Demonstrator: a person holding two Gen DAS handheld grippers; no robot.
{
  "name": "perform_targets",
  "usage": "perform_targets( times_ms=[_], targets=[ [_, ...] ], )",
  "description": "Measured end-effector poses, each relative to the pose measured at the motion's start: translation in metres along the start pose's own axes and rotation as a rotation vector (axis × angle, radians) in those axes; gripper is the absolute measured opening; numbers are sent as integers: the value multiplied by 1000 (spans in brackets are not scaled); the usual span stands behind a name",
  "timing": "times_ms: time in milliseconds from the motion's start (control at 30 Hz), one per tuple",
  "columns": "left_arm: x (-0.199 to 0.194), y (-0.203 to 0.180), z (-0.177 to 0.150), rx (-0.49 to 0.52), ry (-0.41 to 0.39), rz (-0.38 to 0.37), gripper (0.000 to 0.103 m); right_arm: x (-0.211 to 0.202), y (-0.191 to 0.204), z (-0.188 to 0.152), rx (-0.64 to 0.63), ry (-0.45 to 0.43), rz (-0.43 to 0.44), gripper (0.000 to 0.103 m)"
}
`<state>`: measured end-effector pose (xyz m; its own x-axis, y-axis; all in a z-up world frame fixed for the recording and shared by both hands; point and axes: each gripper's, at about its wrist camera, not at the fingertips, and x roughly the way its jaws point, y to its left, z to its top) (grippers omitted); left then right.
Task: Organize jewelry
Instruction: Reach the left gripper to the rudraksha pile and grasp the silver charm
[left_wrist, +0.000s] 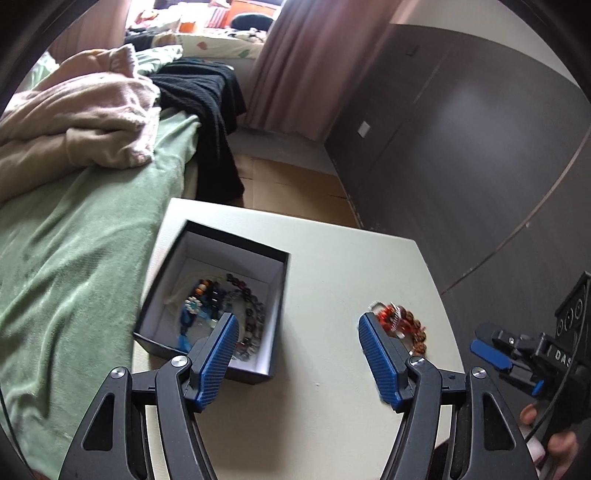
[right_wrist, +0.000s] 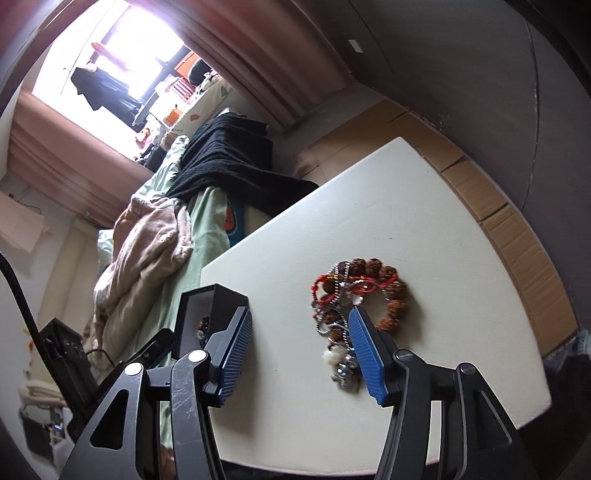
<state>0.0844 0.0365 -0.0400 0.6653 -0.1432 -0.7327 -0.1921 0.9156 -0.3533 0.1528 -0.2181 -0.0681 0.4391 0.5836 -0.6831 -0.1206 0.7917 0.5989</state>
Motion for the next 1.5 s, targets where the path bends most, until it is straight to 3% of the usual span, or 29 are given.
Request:
perform_targets(
  times_ms=[167,333,533,733,967,1500],
  targets=[
    [6,-40,-5,135,27,-21,68,-7,-20,0,36,11,-27,55],
    [14,-75,-20,208,63,-48,68,-11,-41,1,83,45,-47,55],
    [44,-111,-36,283,165,-54,33,-27,-66,5,129,30,-48,55],
    [72,-129,-50,305,222,-58,18,-43,-83,7,151,15,-50,55],
    [106,-125,-69,295,272,-45,13,-47,-96,8,192,14,-57,55],
    [116,-136,-76,395,253,6,13,-38,-85,10,149,34,-73,55]
  ],
)
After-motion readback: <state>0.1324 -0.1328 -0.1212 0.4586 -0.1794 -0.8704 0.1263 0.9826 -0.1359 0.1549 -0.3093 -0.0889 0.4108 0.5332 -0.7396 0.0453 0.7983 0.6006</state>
